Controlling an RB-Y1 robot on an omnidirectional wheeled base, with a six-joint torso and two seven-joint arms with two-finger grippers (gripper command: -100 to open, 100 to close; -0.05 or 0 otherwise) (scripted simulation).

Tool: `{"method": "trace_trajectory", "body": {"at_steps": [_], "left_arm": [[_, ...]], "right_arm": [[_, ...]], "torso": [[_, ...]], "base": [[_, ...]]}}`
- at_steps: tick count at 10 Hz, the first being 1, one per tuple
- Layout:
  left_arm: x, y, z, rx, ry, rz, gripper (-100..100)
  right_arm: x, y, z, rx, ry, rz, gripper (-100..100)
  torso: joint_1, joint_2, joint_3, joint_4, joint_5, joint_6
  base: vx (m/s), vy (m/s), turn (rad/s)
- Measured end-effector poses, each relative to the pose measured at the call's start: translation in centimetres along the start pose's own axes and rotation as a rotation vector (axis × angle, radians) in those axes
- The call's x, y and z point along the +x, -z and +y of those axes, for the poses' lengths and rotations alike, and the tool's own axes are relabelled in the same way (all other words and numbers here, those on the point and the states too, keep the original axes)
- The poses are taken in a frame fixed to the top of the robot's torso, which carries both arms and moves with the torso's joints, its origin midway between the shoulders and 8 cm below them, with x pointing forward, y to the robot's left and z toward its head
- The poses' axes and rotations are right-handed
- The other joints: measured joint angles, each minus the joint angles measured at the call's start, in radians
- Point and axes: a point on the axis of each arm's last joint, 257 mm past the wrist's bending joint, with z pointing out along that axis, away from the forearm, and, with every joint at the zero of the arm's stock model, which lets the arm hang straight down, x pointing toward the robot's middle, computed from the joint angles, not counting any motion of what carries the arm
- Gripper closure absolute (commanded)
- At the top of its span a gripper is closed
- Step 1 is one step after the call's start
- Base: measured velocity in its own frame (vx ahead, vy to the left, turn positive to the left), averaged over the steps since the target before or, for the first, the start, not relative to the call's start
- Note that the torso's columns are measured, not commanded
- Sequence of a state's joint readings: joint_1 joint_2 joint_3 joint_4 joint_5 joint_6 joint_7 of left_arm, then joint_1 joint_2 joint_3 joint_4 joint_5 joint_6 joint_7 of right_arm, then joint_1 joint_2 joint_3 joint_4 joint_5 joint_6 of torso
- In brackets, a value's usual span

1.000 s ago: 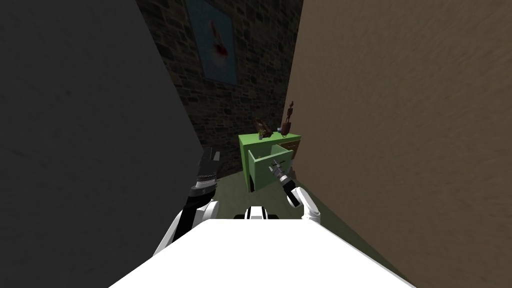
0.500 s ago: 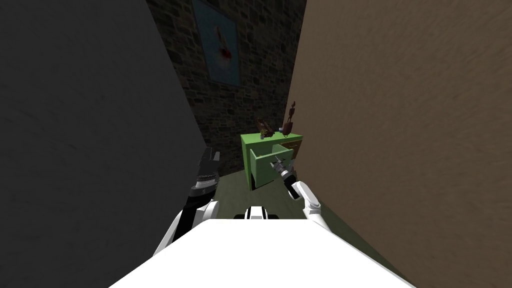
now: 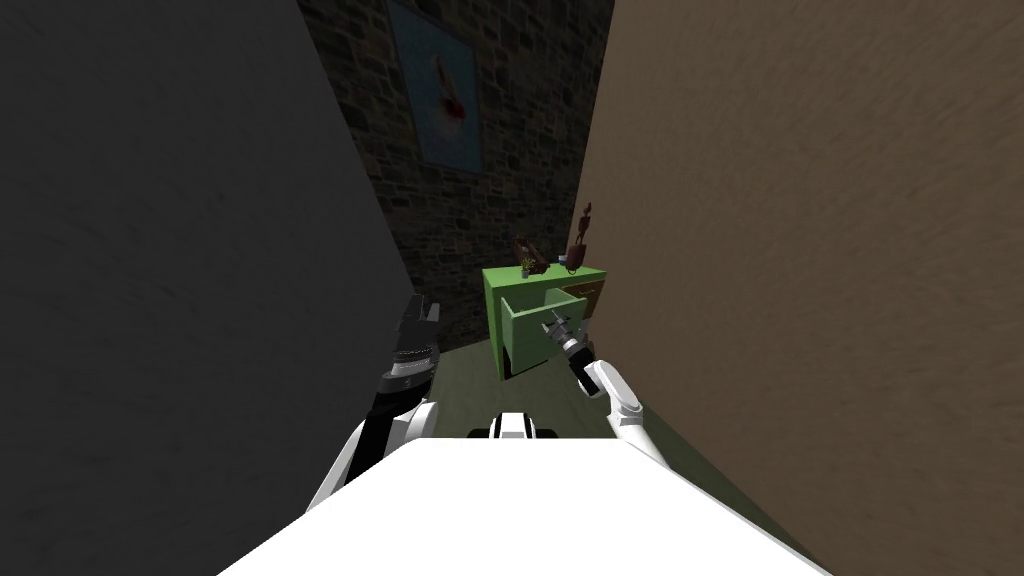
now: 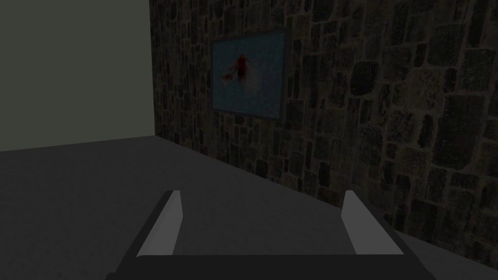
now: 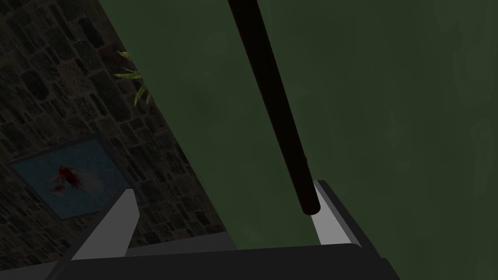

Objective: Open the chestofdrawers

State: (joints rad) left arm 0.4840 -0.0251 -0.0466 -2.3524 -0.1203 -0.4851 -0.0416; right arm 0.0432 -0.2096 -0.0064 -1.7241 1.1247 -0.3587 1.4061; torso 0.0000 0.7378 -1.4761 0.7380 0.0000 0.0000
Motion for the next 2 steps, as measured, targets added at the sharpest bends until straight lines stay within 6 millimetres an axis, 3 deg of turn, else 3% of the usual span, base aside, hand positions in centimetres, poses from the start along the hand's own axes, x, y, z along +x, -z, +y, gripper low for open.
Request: {"method": "trace_trajectory", "body": {"at_steps": [2], "left_arm": [[0.00, 0.00, 0.00, 0.000, 0.000, 0.000, 0]], "right_arm": [[0.00, 0.00, 0.00, 0.000, 0.000, 0.000, 0]], "torso": [[0.000, 0.000, 0.000, 0.000, 0.000, 0.000]], "base": [[0.000, 0.000, 0.000]]}}
